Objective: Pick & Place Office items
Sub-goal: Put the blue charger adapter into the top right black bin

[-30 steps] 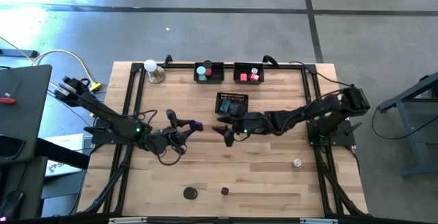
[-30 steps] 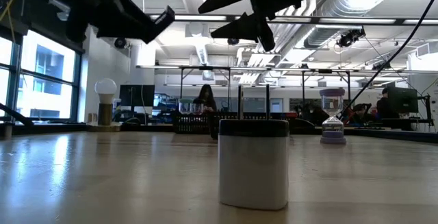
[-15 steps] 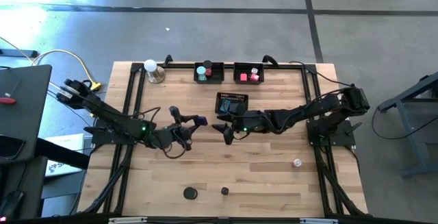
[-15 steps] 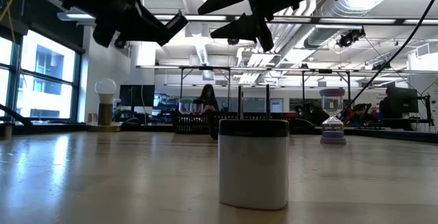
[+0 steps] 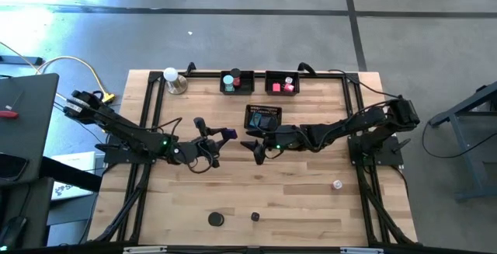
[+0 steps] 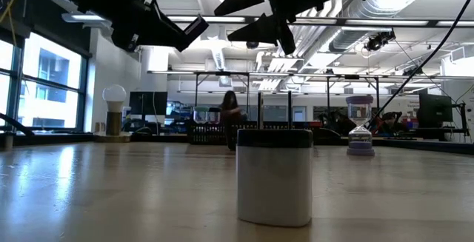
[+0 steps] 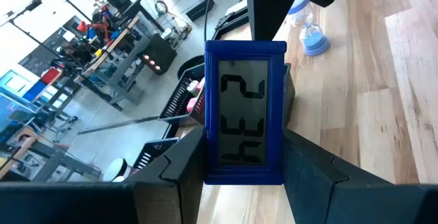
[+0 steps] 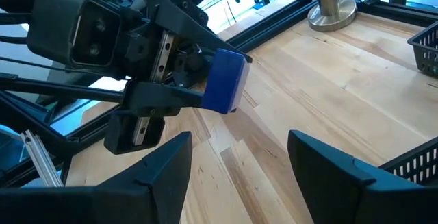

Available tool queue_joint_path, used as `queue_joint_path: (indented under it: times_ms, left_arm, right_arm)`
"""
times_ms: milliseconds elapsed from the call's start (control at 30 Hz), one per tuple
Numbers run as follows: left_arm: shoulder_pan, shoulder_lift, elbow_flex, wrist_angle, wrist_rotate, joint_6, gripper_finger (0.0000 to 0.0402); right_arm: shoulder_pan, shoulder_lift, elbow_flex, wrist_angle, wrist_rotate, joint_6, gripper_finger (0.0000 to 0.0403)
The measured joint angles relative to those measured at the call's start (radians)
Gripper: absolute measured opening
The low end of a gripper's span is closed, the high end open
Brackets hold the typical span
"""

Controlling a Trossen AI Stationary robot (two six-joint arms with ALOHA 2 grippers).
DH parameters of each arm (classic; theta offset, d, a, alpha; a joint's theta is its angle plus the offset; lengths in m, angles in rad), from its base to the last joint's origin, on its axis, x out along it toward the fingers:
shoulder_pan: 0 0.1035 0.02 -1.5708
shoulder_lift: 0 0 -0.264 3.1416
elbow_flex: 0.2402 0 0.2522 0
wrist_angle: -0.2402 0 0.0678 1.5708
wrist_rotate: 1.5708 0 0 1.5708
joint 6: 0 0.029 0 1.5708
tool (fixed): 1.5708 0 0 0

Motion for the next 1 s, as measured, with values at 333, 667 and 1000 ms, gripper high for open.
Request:
queue_joint_path:
  times_ms: [333,667,1000]
  left_arm:
    - [-0.003,0.033,0.0,0.07,0.011,0.026,0.0151]
    - [0.015,0.113,0.0,0.127,0.012,0.05,0.0151]
    - [0.026,0.152,0.0,0.227,0.014,0.07,0.0151]
  right_arm:
    - [-0.012,0.0,0.0,0.0,0.0,-0.001,0.023]
    - [-0.011,0.0,0.0,0.001,-0.001,-0.001,0.023]
    - [-0.013,0.0,0.0,0.0,0.0,-0.006,0.023]
